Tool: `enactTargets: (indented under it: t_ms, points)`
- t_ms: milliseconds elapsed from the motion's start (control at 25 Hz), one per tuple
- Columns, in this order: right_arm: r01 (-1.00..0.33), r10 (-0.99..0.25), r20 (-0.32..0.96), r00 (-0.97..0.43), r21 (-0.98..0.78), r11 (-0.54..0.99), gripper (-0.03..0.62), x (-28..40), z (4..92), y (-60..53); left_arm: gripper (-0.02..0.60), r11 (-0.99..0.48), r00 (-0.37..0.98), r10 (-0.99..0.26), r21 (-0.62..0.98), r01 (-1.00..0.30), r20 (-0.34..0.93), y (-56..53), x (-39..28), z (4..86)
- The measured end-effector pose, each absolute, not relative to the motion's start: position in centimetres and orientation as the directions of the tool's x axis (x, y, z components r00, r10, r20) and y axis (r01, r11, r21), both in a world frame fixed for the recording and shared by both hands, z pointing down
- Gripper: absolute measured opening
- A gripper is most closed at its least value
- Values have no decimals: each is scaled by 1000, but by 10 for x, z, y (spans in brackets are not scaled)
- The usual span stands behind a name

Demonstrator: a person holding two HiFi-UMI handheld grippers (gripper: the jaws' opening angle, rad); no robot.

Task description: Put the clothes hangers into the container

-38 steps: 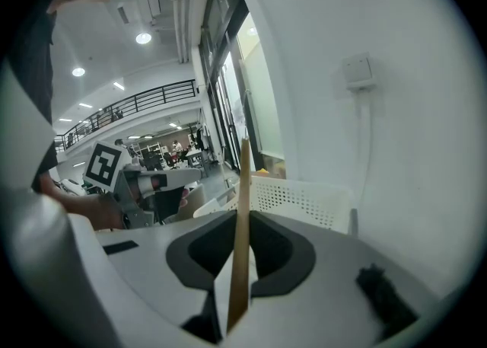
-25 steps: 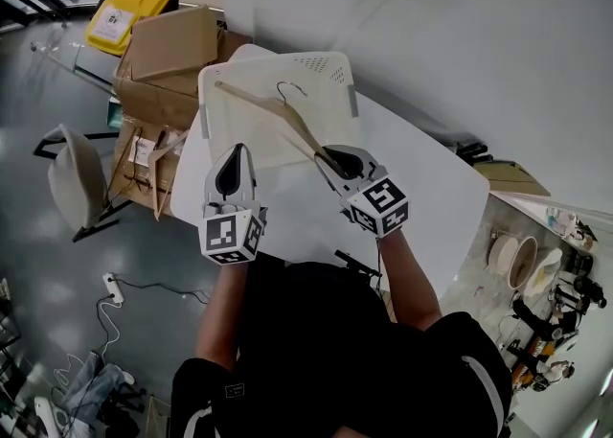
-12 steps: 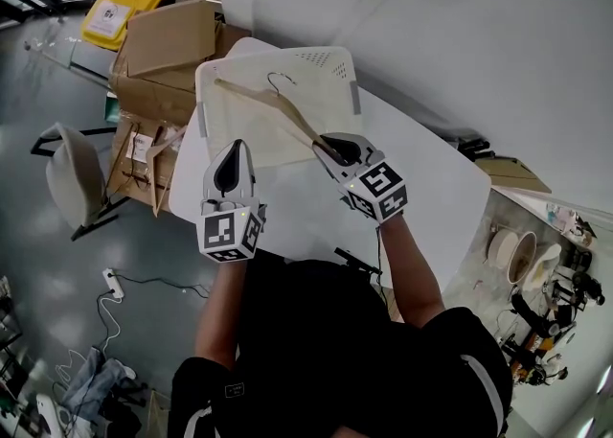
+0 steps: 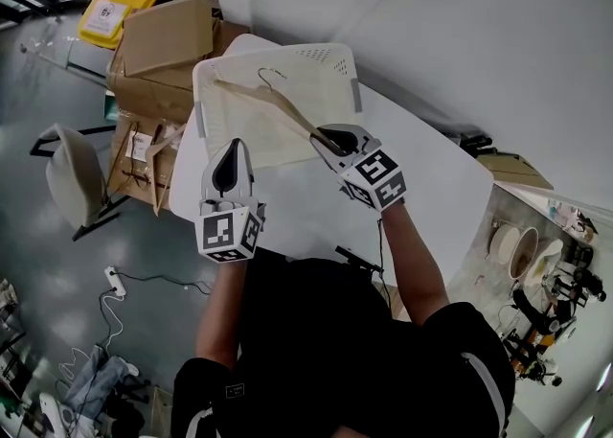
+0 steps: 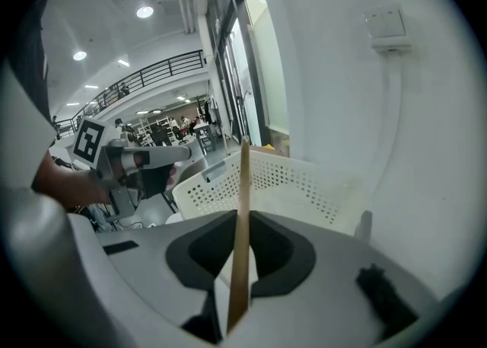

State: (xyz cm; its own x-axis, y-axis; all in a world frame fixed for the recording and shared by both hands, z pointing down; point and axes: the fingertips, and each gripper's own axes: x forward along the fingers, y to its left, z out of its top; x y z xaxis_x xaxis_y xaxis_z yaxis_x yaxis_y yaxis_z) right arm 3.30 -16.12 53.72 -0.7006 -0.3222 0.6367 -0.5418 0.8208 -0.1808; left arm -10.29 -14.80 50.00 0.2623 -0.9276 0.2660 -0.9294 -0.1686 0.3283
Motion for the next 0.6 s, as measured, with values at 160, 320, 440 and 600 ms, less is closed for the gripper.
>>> enactTargets:
  t_ms: [160, 320, 440, 600]
  points:
    - [-537, -310, 646, -698, -185, 823, 61, 31, 542, -166, 5, -170, 264, -926, 326, -930, 269, -151, -104, 502]
    - [-531, -299, 653, -696, -188, 826, 60, 30, 545, -168, 5, -169, 265, -925, 330, -929, 273, -151, -104, 504]
    - [-525, -290, 660, -693, -187, 830, 60, 29, 547, -171, 5, -170, 267, -923, 330, -929, 277, -152, -103, 506]
    - [-518, -279, 671, -687, -183, 836, 61, 28, 550, -173, 5, -170, 268, -922, 330, -928, 279, -153, -104, 508]
